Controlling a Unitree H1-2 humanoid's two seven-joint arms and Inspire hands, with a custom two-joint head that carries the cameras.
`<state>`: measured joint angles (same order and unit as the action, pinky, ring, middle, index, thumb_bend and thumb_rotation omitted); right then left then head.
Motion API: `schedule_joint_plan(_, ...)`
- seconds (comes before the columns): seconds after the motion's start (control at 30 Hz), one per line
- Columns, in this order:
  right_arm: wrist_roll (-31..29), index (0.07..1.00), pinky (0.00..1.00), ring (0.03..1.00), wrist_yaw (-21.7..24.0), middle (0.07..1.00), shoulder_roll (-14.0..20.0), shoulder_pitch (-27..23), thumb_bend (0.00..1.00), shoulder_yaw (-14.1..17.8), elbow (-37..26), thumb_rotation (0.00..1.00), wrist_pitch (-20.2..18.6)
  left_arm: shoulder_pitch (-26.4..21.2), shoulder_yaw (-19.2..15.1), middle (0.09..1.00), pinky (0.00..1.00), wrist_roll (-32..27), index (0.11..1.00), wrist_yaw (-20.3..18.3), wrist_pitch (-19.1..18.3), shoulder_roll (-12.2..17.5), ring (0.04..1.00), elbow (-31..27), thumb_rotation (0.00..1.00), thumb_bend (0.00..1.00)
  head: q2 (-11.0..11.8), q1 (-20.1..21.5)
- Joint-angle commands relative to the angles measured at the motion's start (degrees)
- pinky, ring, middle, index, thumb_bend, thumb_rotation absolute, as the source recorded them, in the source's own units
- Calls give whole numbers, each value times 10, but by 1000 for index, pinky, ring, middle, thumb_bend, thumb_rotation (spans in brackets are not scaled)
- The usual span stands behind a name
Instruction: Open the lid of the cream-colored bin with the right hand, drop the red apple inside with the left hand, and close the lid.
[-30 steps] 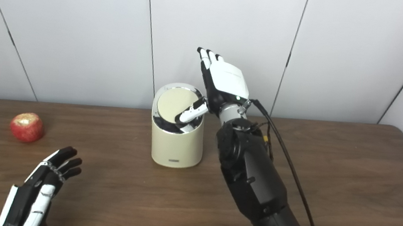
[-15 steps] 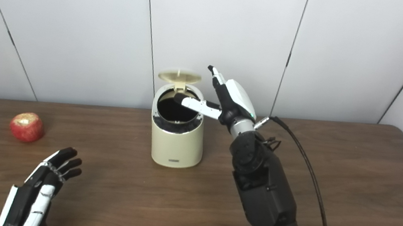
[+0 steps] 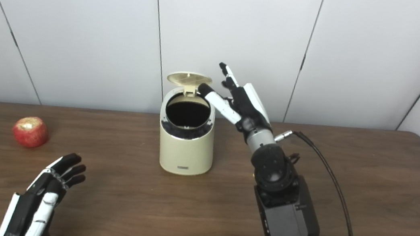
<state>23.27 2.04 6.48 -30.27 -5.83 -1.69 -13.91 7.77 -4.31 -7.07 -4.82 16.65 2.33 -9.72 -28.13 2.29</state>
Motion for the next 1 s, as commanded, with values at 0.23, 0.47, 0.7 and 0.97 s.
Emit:
schedule_joint_plan(0.23,72,1000,898,967,-132,991,11,112,984,16,-92,923,145,-17,-2,869,815,-2,848,-2,19,10,835,3,698,469,4,2)
schedule_joint_plan(0.47,13,906,797,881,-172,898,-13,208,694,55,-129,778,203,-17,-5,872,815,3,849,5,19,7,832,0,733,464,5,1)
schedule_joint_plan(0.7,-32,740,710,774,-203,774,-29,259,235,87,-104,23,299,-16,-12,848,784,1,824,13,20,1,812,-2,821,392,5,-4)
schedule_joint_plan(0.97,-21,720,655,732,-301,735,27,259,224,38,19,121,408,-23,-11,859,793,4,837,11,13,7,828,-3,763,394,9,-6)
